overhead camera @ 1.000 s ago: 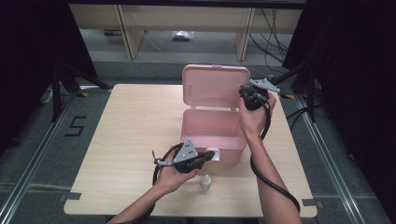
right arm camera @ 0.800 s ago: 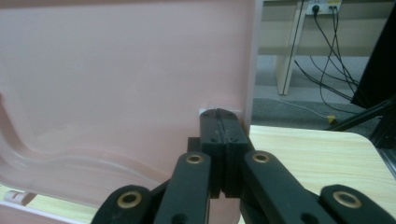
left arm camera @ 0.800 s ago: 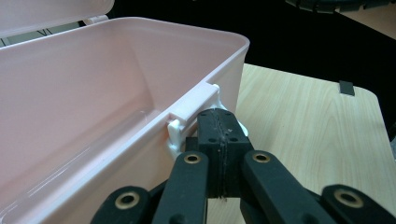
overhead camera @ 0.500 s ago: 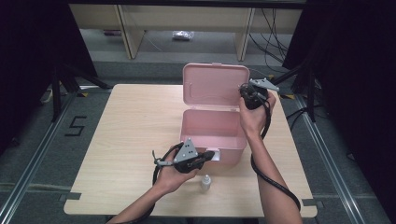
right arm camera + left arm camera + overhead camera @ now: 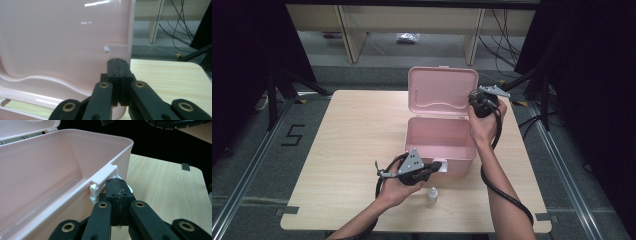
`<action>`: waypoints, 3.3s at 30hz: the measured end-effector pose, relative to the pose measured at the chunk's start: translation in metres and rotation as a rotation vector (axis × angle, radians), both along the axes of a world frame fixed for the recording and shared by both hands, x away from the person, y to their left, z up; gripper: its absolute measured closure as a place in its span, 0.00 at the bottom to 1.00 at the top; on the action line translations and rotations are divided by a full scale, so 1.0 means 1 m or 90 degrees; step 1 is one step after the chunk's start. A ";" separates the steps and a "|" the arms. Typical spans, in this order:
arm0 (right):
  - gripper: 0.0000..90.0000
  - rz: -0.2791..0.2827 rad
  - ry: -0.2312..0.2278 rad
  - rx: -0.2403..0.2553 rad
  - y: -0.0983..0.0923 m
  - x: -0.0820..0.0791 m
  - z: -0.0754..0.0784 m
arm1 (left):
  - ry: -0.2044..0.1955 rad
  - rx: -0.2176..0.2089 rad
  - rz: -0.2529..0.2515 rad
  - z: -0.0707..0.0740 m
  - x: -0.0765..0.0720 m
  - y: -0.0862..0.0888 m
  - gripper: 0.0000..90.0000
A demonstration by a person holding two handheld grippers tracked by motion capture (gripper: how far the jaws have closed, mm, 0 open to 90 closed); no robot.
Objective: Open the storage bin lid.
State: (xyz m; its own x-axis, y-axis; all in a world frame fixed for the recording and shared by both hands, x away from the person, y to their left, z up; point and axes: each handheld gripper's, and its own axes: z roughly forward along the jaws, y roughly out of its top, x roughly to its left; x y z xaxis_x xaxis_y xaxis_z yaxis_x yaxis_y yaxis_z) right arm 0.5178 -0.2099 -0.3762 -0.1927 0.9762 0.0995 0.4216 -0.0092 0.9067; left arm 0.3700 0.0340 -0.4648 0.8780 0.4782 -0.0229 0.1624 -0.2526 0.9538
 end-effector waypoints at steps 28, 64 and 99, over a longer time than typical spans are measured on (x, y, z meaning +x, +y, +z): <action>0.93 -0.003 0.102 0.023 0.000 0.002 -0.001 | -0.004 0.003 0.001 0.001 0.000 0.000 0.99; 0.86 0.107 0.223 0.050 -0.008 -0.072 0.005 | -0.001 0.036 0.006 0.008 -0.001 0.000 0.96; 0.80 0.187 0.278 0.007 -0.007 -0.097 0.004 | -0.019 -0.004 0.098 0.043 -0.017 0.065 0.61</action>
State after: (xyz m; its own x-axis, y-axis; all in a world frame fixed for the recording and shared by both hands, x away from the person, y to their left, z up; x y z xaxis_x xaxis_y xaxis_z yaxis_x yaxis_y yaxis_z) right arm 0.4211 -0.2165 -0.3720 -0.3961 0.8857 0.2420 0.7468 0.1574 0.6461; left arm 0.3525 0.0993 -0.4216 0.7947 0.6070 -0.0016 0.1707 -0.2209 0.9602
